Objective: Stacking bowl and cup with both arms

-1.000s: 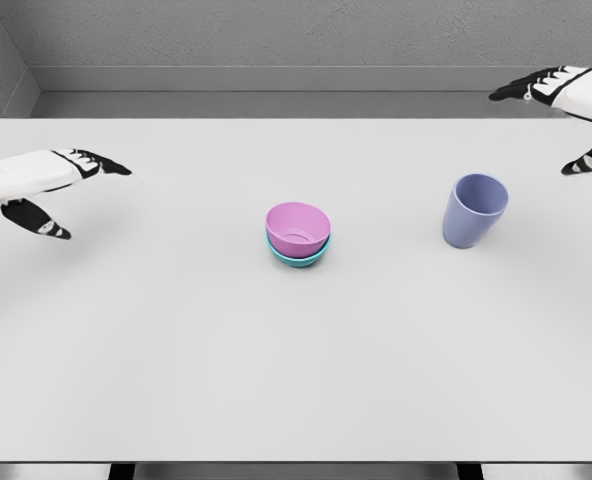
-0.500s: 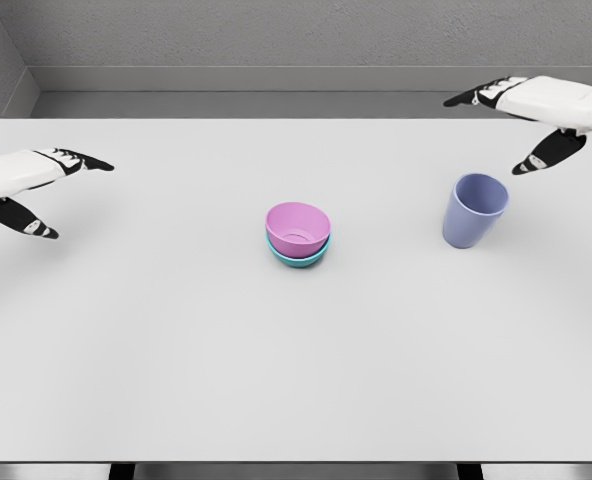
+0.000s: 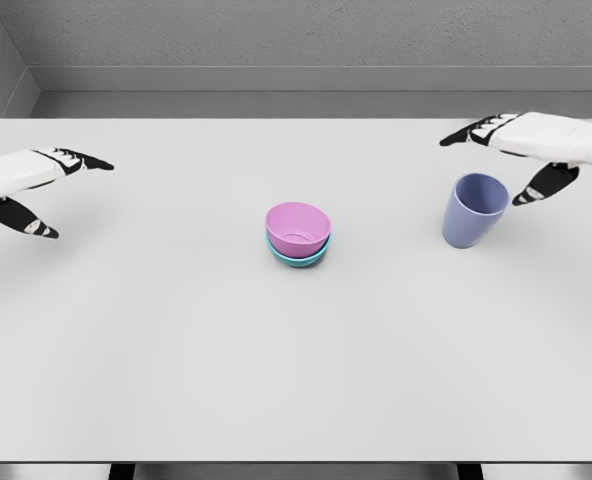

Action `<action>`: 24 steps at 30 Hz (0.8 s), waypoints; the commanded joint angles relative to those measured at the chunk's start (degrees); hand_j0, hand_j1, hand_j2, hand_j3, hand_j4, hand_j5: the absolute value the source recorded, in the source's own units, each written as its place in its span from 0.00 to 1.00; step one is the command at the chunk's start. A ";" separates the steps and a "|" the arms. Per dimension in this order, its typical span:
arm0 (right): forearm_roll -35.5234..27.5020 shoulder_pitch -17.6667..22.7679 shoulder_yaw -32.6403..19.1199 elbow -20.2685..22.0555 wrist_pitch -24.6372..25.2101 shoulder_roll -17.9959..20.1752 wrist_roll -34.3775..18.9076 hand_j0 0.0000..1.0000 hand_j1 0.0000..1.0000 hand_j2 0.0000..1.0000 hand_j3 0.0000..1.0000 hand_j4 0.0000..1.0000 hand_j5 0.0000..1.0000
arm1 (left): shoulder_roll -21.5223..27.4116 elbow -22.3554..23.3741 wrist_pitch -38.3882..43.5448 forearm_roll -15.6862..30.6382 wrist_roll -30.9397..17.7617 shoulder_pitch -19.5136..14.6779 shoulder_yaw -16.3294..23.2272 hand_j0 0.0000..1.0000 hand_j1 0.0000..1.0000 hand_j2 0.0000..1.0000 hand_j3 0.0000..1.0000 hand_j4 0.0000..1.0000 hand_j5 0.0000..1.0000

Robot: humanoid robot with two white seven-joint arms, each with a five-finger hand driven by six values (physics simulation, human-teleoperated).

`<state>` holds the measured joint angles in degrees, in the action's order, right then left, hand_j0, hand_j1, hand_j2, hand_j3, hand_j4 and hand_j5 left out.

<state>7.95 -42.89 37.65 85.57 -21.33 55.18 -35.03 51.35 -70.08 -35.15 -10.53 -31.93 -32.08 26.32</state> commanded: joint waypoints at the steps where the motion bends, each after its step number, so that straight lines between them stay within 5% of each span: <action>1: -0.13 0.09 0.67 0.13 0.06 0.11 0.03 1.00 1.00 1.00 1.00 1.00 1.00 | 0.06 -0.05 0.15 0.34 0.02 0.00 -0.04 1.00 1.00 1.00 1.00 1.00 1.00; 24: 0.84 0.35 3.92 -7.96 0.24 -2.53 0.03 1.00 1.00 1.00 1.00 1.00 1.00 | -0.11 -0.32 0.15 0.16 -0.06 0.09 0.05 1.00 1.00 1.00 1.00 1.00 1.00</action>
<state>8.84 -42.54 41.41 78.41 -21.20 52.69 -35.02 51.21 -70.39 -35.15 -10.70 -32.01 -31.99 26.40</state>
